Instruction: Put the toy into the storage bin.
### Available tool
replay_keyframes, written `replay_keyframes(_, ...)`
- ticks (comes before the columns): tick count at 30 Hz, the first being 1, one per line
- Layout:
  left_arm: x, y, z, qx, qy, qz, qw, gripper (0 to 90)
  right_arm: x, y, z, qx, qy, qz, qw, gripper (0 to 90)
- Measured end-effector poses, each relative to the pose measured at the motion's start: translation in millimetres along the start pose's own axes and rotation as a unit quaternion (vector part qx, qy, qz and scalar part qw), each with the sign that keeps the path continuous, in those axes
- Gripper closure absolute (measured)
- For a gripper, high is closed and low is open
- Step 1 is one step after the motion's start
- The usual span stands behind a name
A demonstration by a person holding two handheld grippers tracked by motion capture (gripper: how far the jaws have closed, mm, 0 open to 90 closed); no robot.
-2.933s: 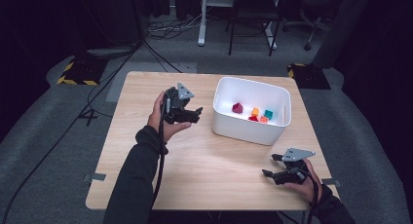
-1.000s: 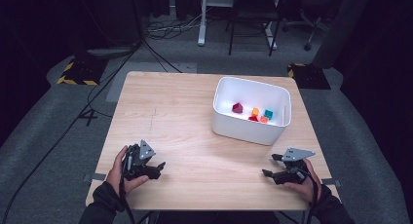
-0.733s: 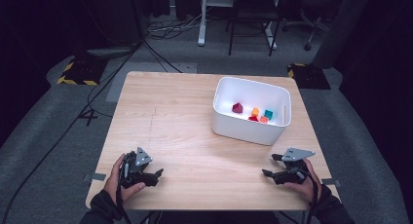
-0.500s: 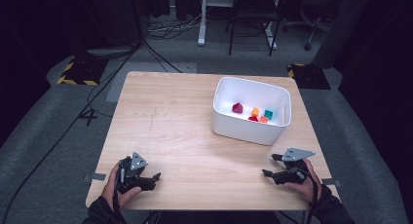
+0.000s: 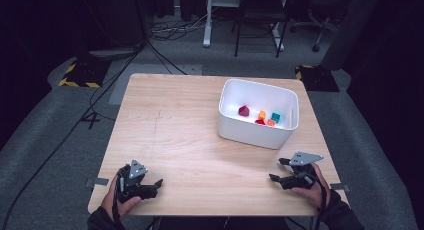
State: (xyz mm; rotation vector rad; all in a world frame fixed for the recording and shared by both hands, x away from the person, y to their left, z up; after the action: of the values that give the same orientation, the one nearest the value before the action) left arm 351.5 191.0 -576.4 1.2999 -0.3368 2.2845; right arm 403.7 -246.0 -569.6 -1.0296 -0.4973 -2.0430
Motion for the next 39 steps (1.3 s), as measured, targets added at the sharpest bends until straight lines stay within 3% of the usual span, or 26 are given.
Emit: replay_keyframes(39,-1.1,-0.4,1.6,-0.003,-0.002,-0.002,1.0000,13.4,1.0,-0.4,-1.7,0.003,0.000,-0.003,1.0000,22.4)
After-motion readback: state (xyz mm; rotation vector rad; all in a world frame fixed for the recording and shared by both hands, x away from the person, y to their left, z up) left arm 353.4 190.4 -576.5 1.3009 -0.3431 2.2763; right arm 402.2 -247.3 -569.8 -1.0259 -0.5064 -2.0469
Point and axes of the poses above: each handheld gripper's, and its own axes: x roughly backward along the jaws, z roughly out of its top, y roughly to its right, the point moved 10 cm from there along -x, roughly forward along the jaws, and after that the axes turned 12 degrees about -y, right-handed, at the moved point
